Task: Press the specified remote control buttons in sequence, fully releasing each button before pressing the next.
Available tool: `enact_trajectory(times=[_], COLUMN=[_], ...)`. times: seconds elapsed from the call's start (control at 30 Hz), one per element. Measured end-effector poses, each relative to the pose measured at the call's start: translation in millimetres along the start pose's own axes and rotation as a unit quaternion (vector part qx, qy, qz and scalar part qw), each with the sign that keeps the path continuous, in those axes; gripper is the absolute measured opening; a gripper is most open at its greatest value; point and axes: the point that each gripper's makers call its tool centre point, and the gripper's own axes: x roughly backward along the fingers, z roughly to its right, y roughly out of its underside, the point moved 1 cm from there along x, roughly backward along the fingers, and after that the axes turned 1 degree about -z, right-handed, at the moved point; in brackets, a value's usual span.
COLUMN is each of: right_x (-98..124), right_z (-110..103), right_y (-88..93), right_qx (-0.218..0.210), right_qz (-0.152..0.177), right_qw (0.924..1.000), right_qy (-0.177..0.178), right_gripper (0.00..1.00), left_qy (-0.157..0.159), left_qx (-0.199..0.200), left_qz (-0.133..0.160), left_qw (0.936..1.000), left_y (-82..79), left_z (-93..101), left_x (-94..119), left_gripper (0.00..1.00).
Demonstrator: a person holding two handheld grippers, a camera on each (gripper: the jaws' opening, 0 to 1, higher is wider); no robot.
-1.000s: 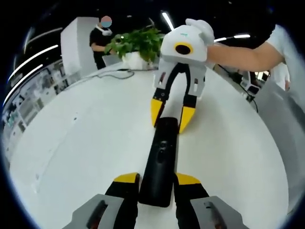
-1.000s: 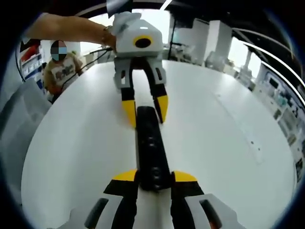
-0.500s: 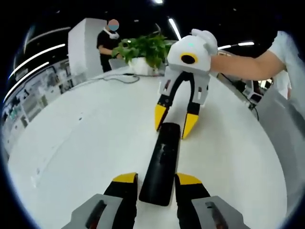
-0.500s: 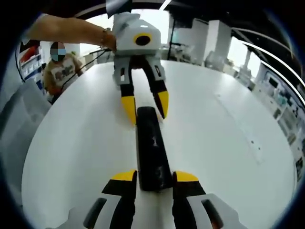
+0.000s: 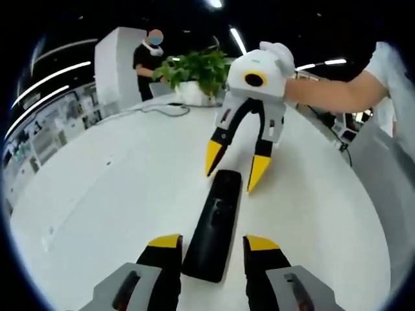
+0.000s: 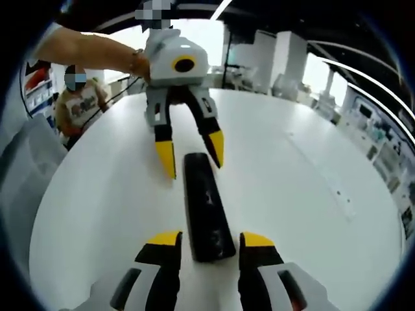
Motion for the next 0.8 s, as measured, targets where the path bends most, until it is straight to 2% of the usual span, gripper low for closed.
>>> enact_trajectory(times=[0.23, 0.43, 0.67, 0.8], right_x=[11, 14, 16, 19], right_z=[7, 7, -3, -6], right_y=[-6.5, -6.8, -5.9, -6.9], right_qx=[-0.028, -0.038, -0.074, -0.094], right_qz=[0.041, 0.048, 0.067, 0.081], right_qw=[0.9978, 0.9963, 0.9915, 0.9876], right_qy=[0.043, 0.06, 0.083, 0.096], right_gripper=[0.32, 0.37, 0.46, 0.46], left_qy=[-0.03, -0.055, -0.1, -0.119], left_qx=[0.022, 0.04, 0.065, 0.07], left_qz=[0.035, 0.056, 0.093, 0.099], left_qw=[0.9987, 0.9961, 0.9885, 0.9854], left_y=[-6.4, -6.0, -11.0, -8.2], left_z=[-1.3, -0.2, 5.8, 12.0], left_x=[4, 7, 15, 17], left_gripper=[0.42, 0.44, 0.57, 0.57])
